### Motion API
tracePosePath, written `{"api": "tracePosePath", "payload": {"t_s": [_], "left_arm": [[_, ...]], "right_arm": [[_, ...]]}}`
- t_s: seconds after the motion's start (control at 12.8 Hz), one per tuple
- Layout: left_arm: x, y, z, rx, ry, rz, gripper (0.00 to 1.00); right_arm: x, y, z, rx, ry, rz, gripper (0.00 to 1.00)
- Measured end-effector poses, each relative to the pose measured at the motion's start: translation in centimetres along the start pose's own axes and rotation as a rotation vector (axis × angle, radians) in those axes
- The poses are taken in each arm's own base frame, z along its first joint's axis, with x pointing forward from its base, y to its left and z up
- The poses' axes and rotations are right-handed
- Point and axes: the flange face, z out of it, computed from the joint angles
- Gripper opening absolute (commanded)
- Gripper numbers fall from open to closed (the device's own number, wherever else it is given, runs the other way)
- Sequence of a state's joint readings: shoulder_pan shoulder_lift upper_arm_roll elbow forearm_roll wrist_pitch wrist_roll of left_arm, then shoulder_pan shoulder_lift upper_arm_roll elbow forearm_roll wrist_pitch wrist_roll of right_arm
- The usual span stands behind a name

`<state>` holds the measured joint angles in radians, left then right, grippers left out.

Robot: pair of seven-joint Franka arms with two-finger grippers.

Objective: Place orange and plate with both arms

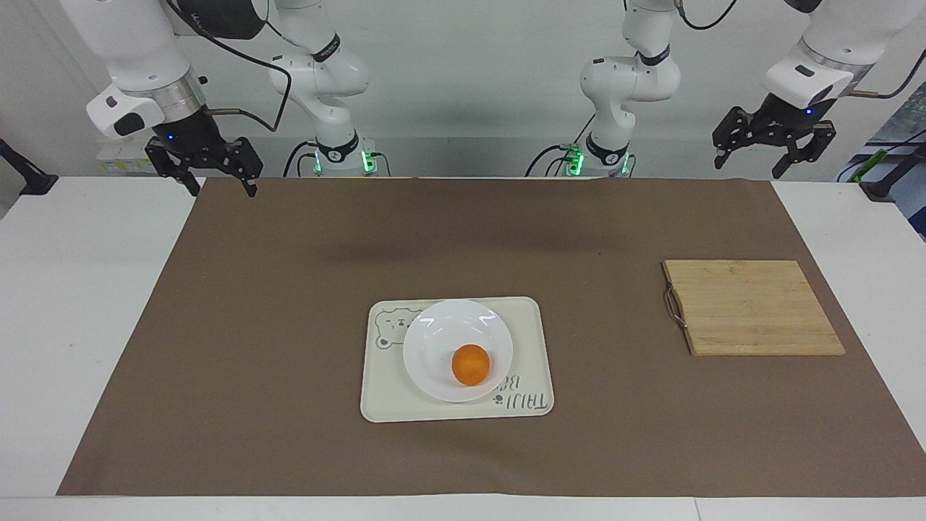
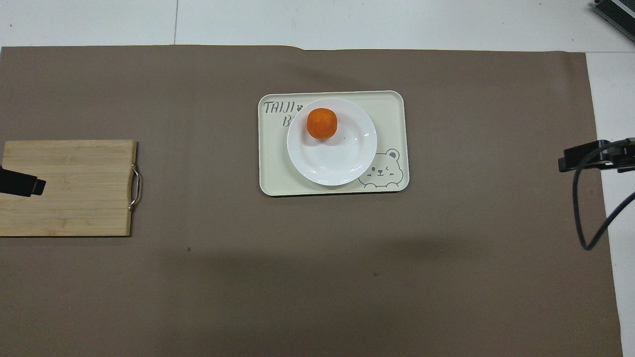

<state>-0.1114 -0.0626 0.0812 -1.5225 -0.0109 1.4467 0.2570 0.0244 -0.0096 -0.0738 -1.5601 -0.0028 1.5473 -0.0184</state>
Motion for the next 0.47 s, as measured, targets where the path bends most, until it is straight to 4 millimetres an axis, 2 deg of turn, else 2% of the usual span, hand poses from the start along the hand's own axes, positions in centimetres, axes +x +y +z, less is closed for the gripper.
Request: {"api": "tracePosePath", "payload": {"t_s": [0.47], "left_arm": [[0.0,0.0,0.0,0.0,0.0,0.0,1.0]], "right_arm": [[-0.13,-0.54,0.11,-0.002,-0.013,-0.01,1.0]]}}
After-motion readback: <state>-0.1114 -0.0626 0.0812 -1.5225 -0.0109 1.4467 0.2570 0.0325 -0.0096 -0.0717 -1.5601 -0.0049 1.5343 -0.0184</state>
